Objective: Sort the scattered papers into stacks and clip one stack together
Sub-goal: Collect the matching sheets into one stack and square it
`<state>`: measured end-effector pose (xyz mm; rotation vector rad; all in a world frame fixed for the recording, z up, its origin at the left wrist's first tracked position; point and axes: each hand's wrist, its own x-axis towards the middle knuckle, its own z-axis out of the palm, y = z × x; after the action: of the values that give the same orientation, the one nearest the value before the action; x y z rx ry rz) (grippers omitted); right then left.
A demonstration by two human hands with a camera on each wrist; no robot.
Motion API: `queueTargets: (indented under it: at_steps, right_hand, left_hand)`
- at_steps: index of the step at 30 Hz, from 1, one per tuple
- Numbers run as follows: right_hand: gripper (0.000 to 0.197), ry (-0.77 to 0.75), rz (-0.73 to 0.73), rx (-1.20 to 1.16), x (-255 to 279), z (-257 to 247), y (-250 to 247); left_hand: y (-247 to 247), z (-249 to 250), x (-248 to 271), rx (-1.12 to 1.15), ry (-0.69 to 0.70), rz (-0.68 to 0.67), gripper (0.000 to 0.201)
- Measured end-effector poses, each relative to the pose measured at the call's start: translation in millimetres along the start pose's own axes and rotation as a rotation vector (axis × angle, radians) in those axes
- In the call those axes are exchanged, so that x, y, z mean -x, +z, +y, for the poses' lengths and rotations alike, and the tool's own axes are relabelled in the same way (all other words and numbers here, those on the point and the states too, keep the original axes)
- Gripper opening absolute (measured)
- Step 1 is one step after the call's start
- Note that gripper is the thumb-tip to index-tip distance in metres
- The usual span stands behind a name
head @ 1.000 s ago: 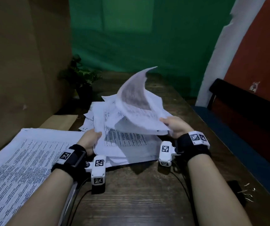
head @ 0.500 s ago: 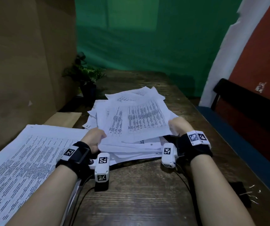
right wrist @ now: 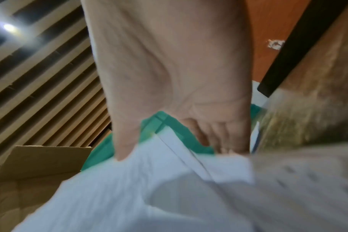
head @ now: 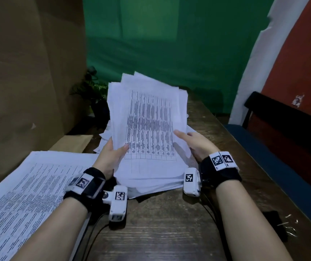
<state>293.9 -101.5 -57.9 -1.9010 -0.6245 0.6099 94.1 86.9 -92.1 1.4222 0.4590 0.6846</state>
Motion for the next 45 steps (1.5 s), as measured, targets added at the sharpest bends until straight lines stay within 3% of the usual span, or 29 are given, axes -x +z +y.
queueTargets:
  at_steps: [3, 6, 8, 10, 12, 13, 14, 19, 21, 23, 25, 27, 29, 31, 34, 37, 39, 42, 43, 45]
  right_hand:
    - [0.031, -0.260, -0.018, -0.338, 17, -31, -2]
    - [0.019, -0.475, 0.125, -0.347, 29, -75, -7]
    - [0.028, -0.554, 0.167, -0.329, 30, -95, -11]
    - [0.060, -0.582, 0.183, -0.365, 30, -104, -12]
    - [0.092, -0.571, 0.196, -0.415, 32, -110, -10]
    - [0.097, -0.581, 0.187, -0.451, 30, -111, -9]
    - [0.092, -0.600, 0.184, -0.480, 29, -111, -10]
    - [0.025, -0.658, 0.225, -0.534, 37, -120, -4]
    - [0.017, -0.731, 0.269, -0.592, 42, -127, -3]
    - [0.024, -0.852, 0.246, -0.598, 44, -132, -6]
    - [0.034, -0.860, 0.222, -0.536, 37, -129, -9]
    - [0.033, -0.668, 0.209, -0.440, 19, -113, -6]
    - [0.049, -0.408, 0.181, -0.346, 3, -88, 5]
    - [0.055, -0.282, 0.168, -0.295, -11, -67, 18]
    - [0.038, -0.280, 0.230, -0.388, -18, -66, 27]
    - [0.054, -0.421, 0.158, -0.496, -18, -78, 17]
    - [0.061, -0.413, 0.044, -0.464, -20, -73, 9]
    - [0.050, -0.275, -0.017, -0.384, -27, -42, 13]
    - [0.047, -0.239, 0.002, -0.352, -29, -35, 17]
    - [0.037, -0.220, 0.057, -0.388, -32, -34, 23]
  left_hand:
    - [14, 23, 2, -0.080, 0.244, 0.030, 0.053]
    - [24, 67, -2, -0.307, 0.502, 0.267, 0.045]
    - [30, 98, -8, -0.388, 0.685, 0.416, 0.033]
    - [35, 117, -17, -0.409, 0.766, 0.494, 0.028]
    - [41, 123, -23, -0.374, 0.773, 0.514, 0.040]
    - [45, 123, -24, -0.368, 0.808, 0.511, 0.044]
    - [48, 120, -24, -0.366, 0.855, 0.494, 0.045]
    - [58, 107, -29, -0.412, 0.931, 0.444, 0.019]
    - [59, 112, -26, -0.390, 1.010, 0.492, 0.010]
    - [58, 120, -22, -0.369, 1.081, 0.482, 0.005]
    - [49, 120, -31, -0.362, 0.994, 0.480, 0.013]
    - [40, 105, -43, -0.342, 0.699, 0.455, 0.028]
    - [34, 77, -58, -0.317, 0.287, 0.382, 0.027]
    - [41, 56, -60, -0.305, 0.117, 0.333, 0.029]
    - [53, 57, -54, -0.238, 0.265, 0.384, 0.019]
    - [50, 73, -57, -0.144, 0.441, 0.370, 0.011]
    - [42, 67, -69, -0.074, 0.329, 0.336, 0.027]
    - [31, 30, -83, -0.221, 0.006, 0.287, 0.062]
    - [32, 21, -83, -0.237, -0.066, 0.242, 0.063]
    - [40, 23, -76, -0.268, -0.060, 0.232, 0.048]
